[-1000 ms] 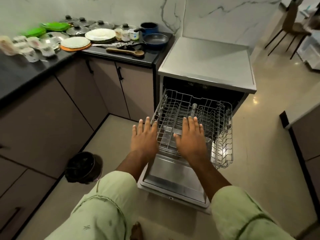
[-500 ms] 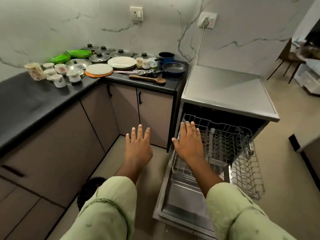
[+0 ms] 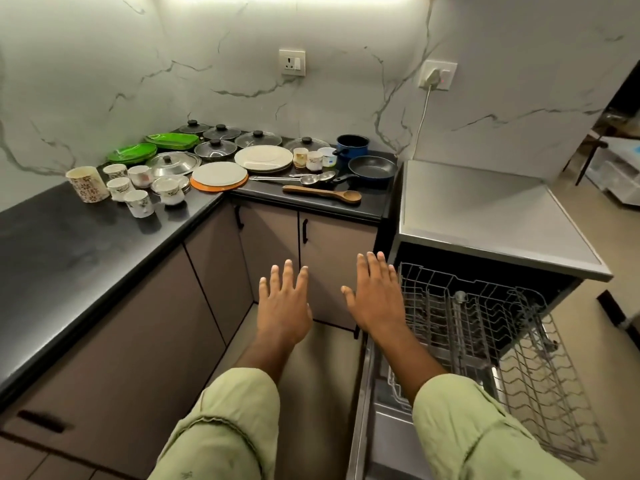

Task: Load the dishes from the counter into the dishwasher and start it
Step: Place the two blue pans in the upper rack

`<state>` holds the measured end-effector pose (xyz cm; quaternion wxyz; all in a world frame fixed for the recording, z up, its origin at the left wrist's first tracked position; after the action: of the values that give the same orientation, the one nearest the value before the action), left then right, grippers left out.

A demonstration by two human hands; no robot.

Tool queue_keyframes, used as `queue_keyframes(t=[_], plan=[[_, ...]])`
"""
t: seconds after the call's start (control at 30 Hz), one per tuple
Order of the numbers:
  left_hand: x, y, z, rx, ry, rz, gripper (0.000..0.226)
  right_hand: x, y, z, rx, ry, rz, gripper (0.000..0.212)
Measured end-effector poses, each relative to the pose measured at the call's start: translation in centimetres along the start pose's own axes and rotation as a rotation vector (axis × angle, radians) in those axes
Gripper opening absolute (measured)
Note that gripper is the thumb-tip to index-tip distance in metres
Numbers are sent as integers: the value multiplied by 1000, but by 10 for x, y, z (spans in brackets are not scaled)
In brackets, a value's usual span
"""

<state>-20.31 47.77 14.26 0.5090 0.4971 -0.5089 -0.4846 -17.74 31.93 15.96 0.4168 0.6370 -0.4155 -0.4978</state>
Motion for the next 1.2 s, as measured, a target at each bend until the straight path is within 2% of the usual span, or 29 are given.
queue_keyframes(t=[0.57,0.77,1.2], plan=[[-87,7,-175,5,52,1,75,-47,-57,-192,-45,9,-58,75],[-110,-8,-224,-58,67,-11,75,-55,-77,-241,-69,8,-86,75],[-106,-13,-398,-95,-185,28,76,-17,-92,-366,-22,-241,-20,76]])
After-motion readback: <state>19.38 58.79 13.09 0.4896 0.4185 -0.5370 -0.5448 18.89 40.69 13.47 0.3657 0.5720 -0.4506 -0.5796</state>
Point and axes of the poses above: each hand's wrist, its own z-axis away from the middle knuckle, its own y-axis out of the back of the hand, x = y × z, the point moved 5 cm from there along -z, towards the middle knuckle, and after that the axes turned 5 degrees about -z, right-handed, at the moved point
